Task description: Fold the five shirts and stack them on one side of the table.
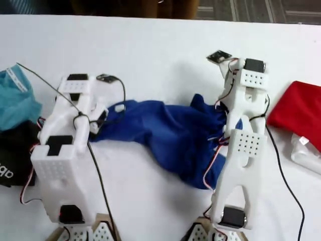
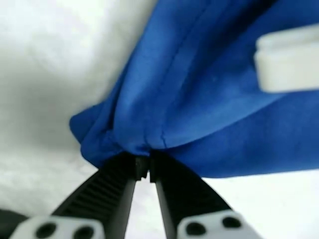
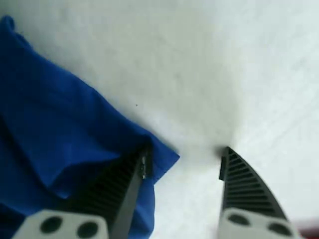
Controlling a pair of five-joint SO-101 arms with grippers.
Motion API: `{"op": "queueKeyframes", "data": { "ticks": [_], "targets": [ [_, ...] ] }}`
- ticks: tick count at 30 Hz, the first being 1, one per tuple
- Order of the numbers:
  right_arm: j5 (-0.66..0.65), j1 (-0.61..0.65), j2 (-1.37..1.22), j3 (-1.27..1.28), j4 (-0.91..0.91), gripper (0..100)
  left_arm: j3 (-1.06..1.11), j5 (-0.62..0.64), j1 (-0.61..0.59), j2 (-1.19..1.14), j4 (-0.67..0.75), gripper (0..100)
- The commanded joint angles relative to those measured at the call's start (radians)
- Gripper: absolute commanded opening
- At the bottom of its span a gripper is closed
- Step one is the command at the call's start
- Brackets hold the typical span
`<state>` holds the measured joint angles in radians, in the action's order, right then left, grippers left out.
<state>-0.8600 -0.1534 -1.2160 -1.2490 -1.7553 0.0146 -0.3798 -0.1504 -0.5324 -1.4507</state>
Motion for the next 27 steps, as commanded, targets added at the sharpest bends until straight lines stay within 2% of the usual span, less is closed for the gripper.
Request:
{"op": "queueKeyframes", "data": {
  "ticks": [1,4,5,6,11,15,21,27],
  "targets": [
    [-0.011,-0.016,-0.024,-0.018,-0.016,19.9,-0.008,-0.005,0.032,-0.009,0.009,2],
    [-0.011,-0.008,-0.021,-0.029,-0.015,2.0,-0.008,-0.005,0.032,-0.009,0.009,2],
    [-0.011,-0.004,-0.021,-0.029,-0.015,0.9,-0.008,-0.005,0.032,-0.009,0.009,2],
    [-0.011,-0.001,-0.022,-0.028,-0.015,3.6,-0.008,-0.005,0.032,-0.009,0.011,2],
    [-0.006,0.007,0.002,-0.029,-0.016,1.8,-0.013,0.0,0.032,-0.009,0.011,2],
    [-0.005,0.004,0.12,-0.029,-0.016,1.8,-0.019,0.104,0.028,0.003,0.023,2],
    [0.002,0.004,0.381,-0.02,-0.016,1.8,-0.174,0.203,0.034,0.098,-0.071,2],
    [0.107,0.005,0.57,-0.02,-0.016,1.8,-0.269,0.206,0.028,0.15,-0.107,2]
  ]
}}
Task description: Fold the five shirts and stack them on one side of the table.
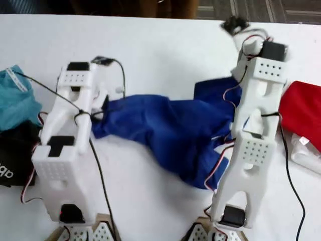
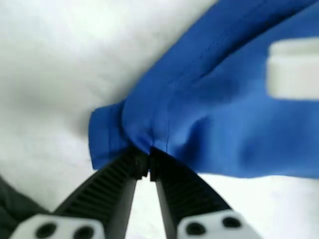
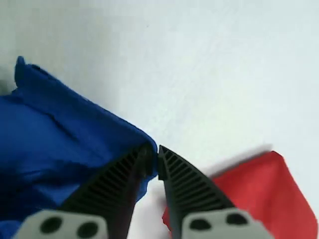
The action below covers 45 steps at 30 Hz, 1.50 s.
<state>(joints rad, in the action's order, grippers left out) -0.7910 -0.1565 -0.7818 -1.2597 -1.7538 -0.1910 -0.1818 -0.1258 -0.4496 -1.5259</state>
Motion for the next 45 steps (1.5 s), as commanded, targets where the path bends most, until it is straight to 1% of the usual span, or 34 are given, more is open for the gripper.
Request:
{"op": "queueKeyframes", "data": {
  "ticks": [1,10,15,21,25,28,32,38,41,45],
  "targets": [
    [0.041,0.007,0.159,-0.009,-0.018,1.8,-0.079,0.008,0.003,0.078,-0.052,2],
    [0.043,0.005,0.386,-0.009,-0.019,1.9,-0.213,0.011,0.0,0.227,-0.215,2],
    [0.058,0.002,0.529,-0.008,-0.019,1.9,-0.236,0.011,-0.006,0.382,-0.244,2],
    [0.078,-0.002,0.67,-0.008,-0.019,1.9,-0.236,0.011,-0.1,0.597,-0.239,2],
    [0.084,-0.042,0.723,-0.008,-0.019,1.9,-0.236,0.011,-0.173,0.697,-0.238,2],
    [0.095,-0.073,0.753,-0.008,-0.019,1.9,-0.234,0.006,-0.189,0.76,-0.245,2],
    [0.164,-0.073,0.809,-0.008,-0.019,1.9,-0.229,0.006,-0.176,0.836,-0.247,2],
    [0.19,-0.067,0.889,-0.006,-0.019,1.9,-0.225,0.009,-0.098,0.907,-0.259,2],
    [0.19,-0.067,0.894,0.015,-0.019,1.9,-0.163,0.011,-0.06,0.91,-0.256,2],
    [0.19,-0.067,0.9,0.129,-0.018,1.9,-0.002,0.012,-0.014,0.91,-0.242,2]
  ]
}}
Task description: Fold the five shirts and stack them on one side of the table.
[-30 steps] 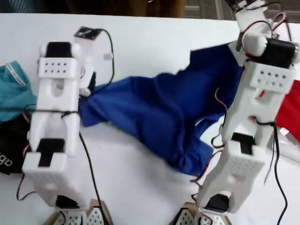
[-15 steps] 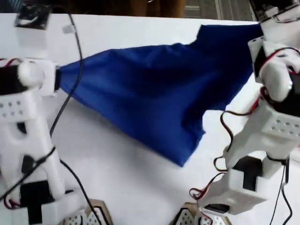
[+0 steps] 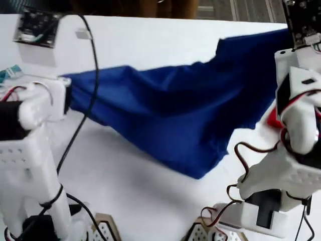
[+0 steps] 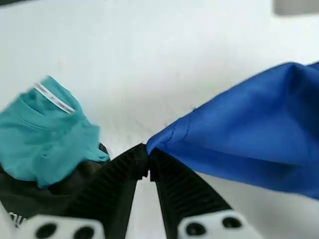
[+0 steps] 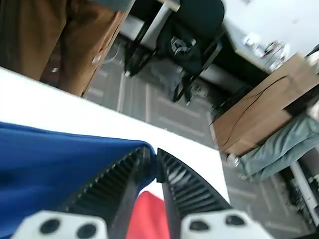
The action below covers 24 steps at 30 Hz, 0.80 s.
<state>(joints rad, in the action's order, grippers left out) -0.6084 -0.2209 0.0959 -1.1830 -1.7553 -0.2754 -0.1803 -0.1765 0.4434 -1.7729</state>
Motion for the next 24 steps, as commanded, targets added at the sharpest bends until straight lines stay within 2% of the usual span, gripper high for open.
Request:
{"op": "queueKeyframes", "data": {
  "ticks": [1,8,13,19,24],
  "targets": [
    [0.008,-0.002,0.022,0.08,-0.016,1.9,0.133,0.011,0.052,0.017,0.017,2],
    [0.002,0.013,0.022,0.201,-0.015,1.9,0.433,0.002,0.117,0.017,0.158,4],
    [0.0,0.012,0.022,0.239,-0.015,1.9,0.556,0.008,0.172,0.015,0.207,16],
    [0.0,0.005,0.022,0.296,-0.015,1.9,0.578,0.011,0.17,0.015,0.267,19],
    [0.0,0.005,0.016,0.367,-0.015,1.9,0.475,0.083,0.135,-0.087,0.264,19]
  ]
}}
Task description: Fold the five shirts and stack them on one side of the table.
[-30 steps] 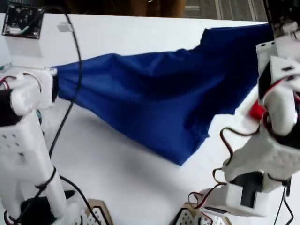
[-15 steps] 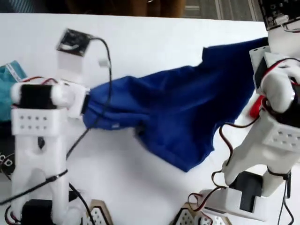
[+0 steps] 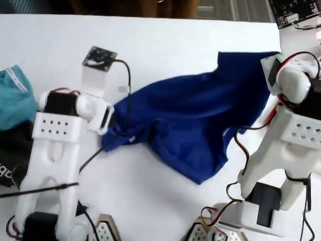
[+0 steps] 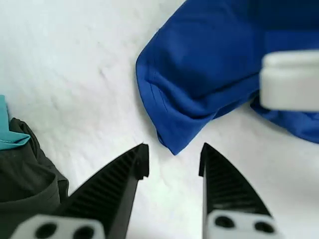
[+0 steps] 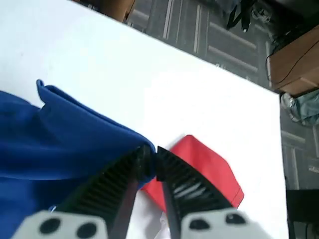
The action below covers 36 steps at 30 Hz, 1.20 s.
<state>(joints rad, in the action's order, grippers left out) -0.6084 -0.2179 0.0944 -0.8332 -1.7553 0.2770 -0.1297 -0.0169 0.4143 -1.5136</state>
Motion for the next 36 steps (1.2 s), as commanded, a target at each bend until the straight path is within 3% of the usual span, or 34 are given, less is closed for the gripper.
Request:
{"op": "queueKeyframes", "data": {
  "ticks": [1,8,16,24,36],
  "targets": [
    [0.0,0.004,0.018,0.028,-0.015,1.9,-0.107,0.044,-0.041,-0.117,0.005,19],
    [0.0,0.004,0.016,0.081,-0.013,1.9,-0.467,0.058,-0.176,-0.71,-0.043,19],
    [0.0,0.007,0.015,0.087,-0.013,1.9,-1.098,0.055,-0.16,-1.3,-0.279,19],
    [0.0,0.007,0.015,0.087,-0.013,1.9,-1.147,0.083,-0.038,-1.373,-0.273,19],
    [0.0,0.008,0.013,0.087,-0.012,1.9,-1.145,0.12,0.032,-1.364,-0.276,19]
  ]
}}
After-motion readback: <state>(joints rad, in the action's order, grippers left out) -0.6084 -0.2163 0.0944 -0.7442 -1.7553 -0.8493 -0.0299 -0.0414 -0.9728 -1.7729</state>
